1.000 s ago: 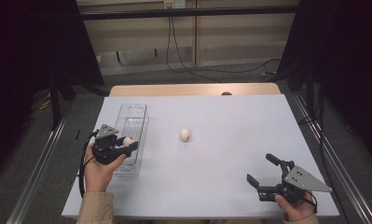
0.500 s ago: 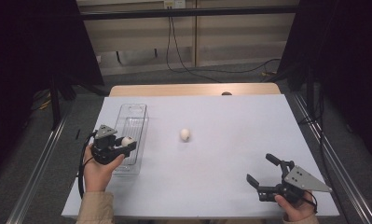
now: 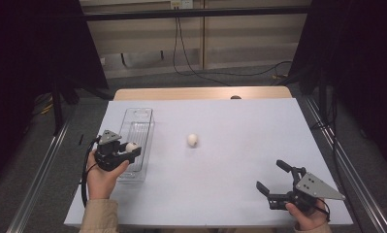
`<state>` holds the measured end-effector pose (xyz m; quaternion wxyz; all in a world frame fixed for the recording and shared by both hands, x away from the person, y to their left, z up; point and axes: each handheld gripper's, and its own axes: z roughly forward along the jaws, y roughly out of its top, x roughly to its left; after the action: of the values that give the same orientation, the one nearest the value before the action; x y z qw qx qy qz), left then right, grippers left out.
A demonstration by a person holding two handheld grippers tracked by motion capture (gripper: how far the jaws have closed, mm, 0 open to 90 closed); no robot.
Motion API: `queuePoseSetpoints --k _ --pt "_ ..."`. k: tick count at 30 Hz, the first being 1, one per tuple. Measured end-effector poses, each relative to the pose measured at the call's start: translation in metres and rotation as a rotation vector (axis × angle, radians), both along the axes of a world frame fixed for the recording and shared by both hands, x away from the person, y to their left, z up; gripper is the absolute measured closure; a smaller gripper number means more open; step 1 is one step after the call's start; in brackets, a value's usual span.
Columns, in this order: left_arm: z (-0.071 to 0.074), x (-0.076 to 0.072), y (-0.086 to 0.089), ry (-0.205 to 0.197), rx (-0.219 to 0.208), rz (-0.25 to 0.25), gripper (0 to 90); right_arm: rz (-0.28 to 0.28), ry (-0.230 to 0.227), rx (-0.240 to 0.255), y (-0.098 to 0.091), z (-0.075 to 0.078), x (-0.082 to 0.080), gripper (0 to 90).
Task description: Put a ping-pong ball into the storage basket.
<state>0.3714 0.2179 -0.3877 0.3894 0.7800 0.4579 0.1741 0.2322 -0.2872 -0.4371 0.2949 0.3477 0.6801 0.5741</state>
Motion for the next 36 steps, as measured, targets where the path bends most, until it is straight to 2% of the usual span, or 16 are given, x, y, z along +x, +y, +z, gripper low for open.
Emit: queuePoseSetpoints --k 36 --pt "-0.0097 0.0037 0.004 0.014 0.025 0.036 50.8 0.004 -0.001 0.001 0.0007 0.0002 -0.0001 3.4"
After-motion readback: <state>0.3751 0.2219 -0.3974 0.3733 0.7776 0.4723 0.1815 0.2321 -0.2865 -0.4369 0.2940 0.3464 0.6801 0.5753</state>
